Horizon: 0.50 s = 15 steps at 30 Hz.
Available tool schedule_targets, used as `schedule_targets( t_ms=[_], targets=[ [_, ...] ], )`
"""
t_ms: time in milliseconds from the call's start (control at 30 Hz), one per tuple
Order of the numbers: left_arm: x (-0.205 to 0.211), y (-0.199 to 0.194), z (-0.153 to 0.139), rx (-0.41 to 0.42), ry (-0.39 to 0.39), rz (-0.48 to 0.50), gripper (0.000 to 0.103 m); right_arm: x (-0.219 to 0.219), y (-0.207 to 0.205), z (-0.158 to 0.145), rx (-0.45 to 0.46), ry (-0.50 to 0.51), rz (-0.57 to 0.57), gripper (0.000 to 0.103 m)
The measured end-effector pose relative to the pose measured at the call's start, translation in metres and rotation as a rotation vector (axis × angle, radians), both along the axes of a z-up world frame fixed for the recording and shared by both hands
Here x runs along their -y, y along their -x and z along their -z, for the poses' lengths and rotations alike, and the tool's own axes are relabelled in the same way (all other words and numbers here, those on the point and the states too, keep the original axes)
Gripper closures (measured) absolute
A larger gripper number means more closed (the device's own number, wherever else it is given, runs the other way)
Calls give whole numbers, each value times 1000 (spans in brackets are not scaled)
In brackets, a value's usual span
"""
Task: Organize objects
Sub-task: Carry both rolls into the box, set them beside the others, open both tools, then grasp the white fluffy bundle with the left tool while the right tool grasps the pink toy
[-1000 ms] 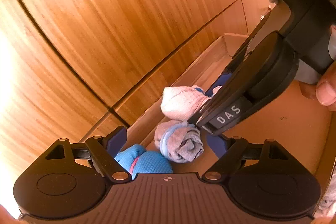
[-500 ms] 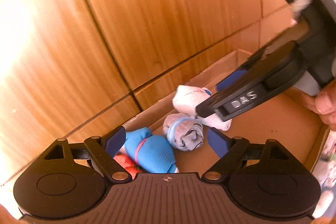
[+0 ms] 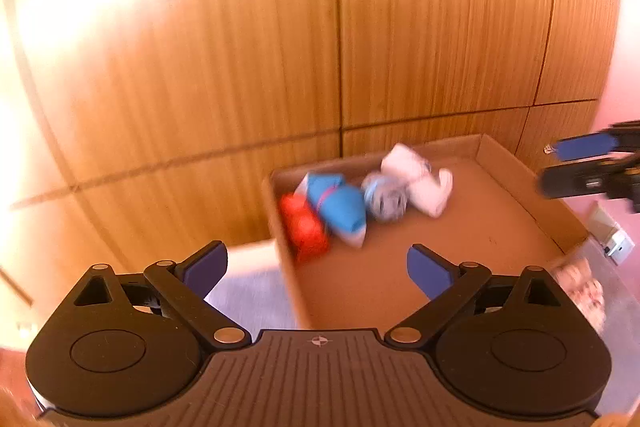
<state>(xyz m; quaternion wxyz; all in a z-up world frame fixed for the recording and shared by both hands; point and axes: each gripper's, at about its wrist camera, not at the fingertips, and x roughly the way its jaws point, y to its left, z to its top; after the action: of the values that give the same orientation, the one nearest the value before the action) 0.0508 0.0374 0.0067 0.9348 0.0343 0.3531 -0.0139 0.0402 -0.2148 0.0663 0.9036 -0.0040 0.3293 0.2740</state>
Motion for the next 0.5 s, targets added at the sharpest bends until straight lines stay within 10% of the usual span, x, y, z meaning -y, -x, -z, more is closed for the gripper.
schedule_targets(
  t_ms=[200,500],
  targets=[
    [-17,56,12,-53,98,-105,3,15,69,-10,65,-26,22,17],
    [-7,121,36,29,147,-87,0,21,112,65,121,4,-85,7]
  ],
)
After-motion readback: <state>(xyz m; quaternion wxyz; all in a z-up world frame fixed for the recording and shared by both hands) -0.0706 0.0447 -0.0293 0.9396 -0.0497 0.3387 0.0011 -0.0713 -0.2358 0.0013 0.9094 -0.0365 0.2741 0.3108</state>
